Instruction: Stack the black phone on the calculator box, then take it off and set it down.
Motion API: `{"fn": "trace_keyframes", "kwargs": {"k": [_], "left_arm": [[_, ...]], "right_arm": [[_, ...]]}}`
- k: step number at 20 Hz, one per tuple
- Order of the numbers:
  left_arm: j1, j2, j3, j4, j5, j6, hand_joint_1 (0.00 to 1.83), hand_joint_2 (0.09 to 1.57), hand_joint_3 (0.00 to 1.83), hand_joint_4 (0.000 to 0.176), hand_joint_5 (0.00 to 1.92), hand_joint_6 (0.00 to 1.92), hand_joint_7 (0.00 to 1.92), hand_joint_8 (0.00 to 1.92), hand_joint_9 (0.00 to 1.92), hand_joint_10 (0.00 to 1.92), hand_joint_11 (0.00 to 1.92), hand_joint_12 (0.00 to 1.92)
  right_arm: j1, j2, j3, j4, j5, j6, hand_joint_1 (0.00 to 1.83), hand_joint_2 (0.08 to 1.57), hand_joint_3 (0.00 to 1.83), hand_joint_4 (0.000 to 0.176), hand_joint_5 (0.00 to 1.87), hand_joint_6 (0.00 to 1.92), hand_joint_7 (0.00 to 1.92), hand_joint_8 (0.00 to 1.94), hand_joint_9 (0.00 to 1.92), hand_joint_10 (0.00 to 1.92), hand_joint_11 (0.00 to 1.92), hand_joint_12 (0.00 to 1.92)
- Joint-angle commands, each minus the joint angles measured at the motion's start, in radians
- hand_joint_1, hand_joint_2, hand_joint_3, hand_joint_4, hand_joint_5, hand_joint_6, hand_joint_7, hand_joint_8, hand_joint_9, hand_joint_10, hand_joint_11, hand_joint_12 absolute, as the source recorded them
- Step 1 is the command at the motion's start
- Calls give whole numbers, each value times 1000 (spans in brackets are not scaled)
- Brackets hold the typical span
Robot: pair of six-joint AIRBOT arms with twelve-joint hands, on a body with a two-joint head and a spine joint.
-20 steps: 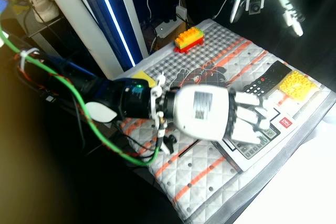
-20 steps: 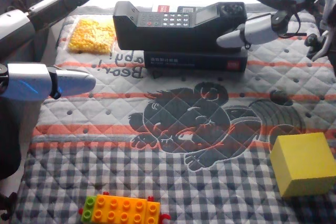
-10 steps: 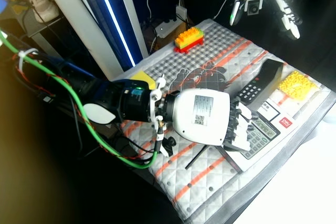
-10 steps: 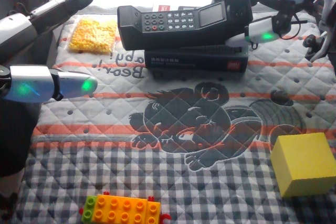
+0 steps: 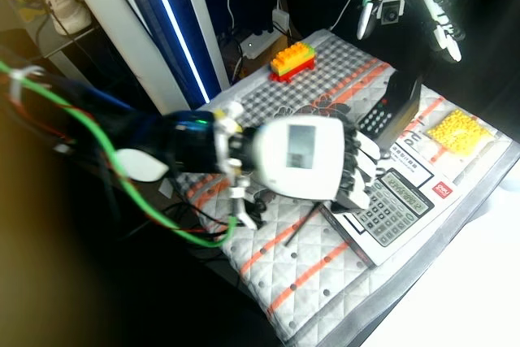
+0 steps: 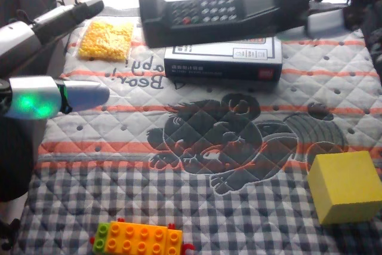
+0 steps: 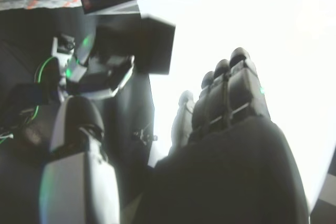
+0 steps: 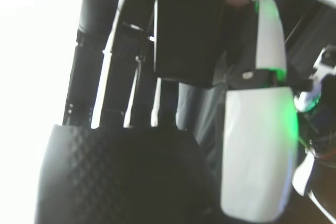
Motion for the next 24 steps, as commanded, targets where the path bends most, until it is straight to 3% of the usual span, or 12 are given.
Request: {"fn": "trace_keyframes", "kwargs": {"k": [1, 4, 6, 7, 8, 10, 16, 18, 19, 20, 21, 24], "left_arm": [[-3, 17, -4, -12, -130, -5, 710, 985, 5, 167, 62, 9, 0, 0, 0, 0, 0, 0], [17, 30, -15, -29, -147, -5, 671, 990, 5, 176, 55, 3, 0, 0, 0, 0, 0, 0], [27, 32, -16, -36, -153, -5, 654, 992, 5, 176, 43, 0, 0, 0, 0, 0, 0, 0], [28, 32, -16, -36, -153, -5, 663, 995, 6, 176, 38, 0, 0, 0, 0, 0, 0, 0], [28, 32, -17, -36, -154, -5, 684, 999, 6, 176, 35, 0, 0, 0, 0, 0, 0, 0], [28, 32, -18, -36, -155, -5, 717, 994, 2, 176, 36, 1, 0, 0, 0, 0, 0, 0], [48, 39, -25, -45, -165, -5, 674, 997, 4, 174, 48, 3, 0, 0, 0, 0, 0, 0], [50, 39, -26, -47, -167, -5, 630, 999, 4, 176, 56, 5, 0, 0, 0, 0, 0, 0], [50, 39, -26, -47, -167, -5, 620, 997, 2, 176, 48, 0, 0, 0, 0, 0, 0, 0], [50, 38, -26, -47, -167, -5, 619, 999, 3, 176, 48, 1, 0, 0, 0, 0, 0, 0], [50, 38, -26, -47, -167, -5, 637, 998, 2, 176, 51, 2, 0, 0, 0, 0, 0, 0], [51, 39, -27, -50, -167, -5, 652, 1011, 5, 176, 35, 3, 0, 0, 0, 0, 0, 0]], "right_arm": [[3, 20, -13, 6, 140, 7, 1254, 1057, 3, 0, 998, 956, 1236, 581, 1295, 477, 1058, 1223], [-37, 60, -55, -38, 140, 7, 1263, 1043, 1, 0, 1016, 952, 1312, 415, 1299, 392, 1041, 1110], [-73, 77, -80, -61, 140, 7, 1255, 1055, 2, 0, 1009, 957, 1237, 564, 1252, 376, 968, 1137], [-85, 84, -94, -73, 140, 7, 1360, 1057, 23, 0, 969, 1013, 1160, 629, 1059, 893, 872, 1120], [-99, 95, -111, -84, 142, 7, 1383, 1066, 6, 0, 952, 998, 1133, 671, 1047, 996, 896, 1131], [-134, 126, -143, -107, 147, 7, 1256, 1061, 3, 0, 1018, 901, 1179, 709, 1117, 633, 963, 1142], [-229, 185, -192, -79, 160, 8, 1268, 1048, 0, 0, 1059, 742, 1215, 732, 1197, 557, 889, 1220], [-277, 186, -197, -33, 183, 8, 1259, 1058, 0, 0, 1045, 769, 1185, 777, 1154, 481, 687, 1140], [-303, 185, -197, -8, 204, 8, 1257, 1058, 2, 0, 1055, 750, 1170, 813, 1070, 406, 160, 1056], [-330, 183, -198, 17, 227, 8, 1257, 1052, 2, 0, 1054, 765, 1195, 757, 1078, 292, 31, 770], [-352, 179, -199, 42, 241, 8, 1246, 1056, 1, 5, 1086, 736, 1149, 796, 1095, 267, 390, 1164], [-385, 173, -200, 69, 255, 8, 1221, 1103, 5, 21, 1013, 979, 994, 911, 1036, 136, 710, 936]]}}
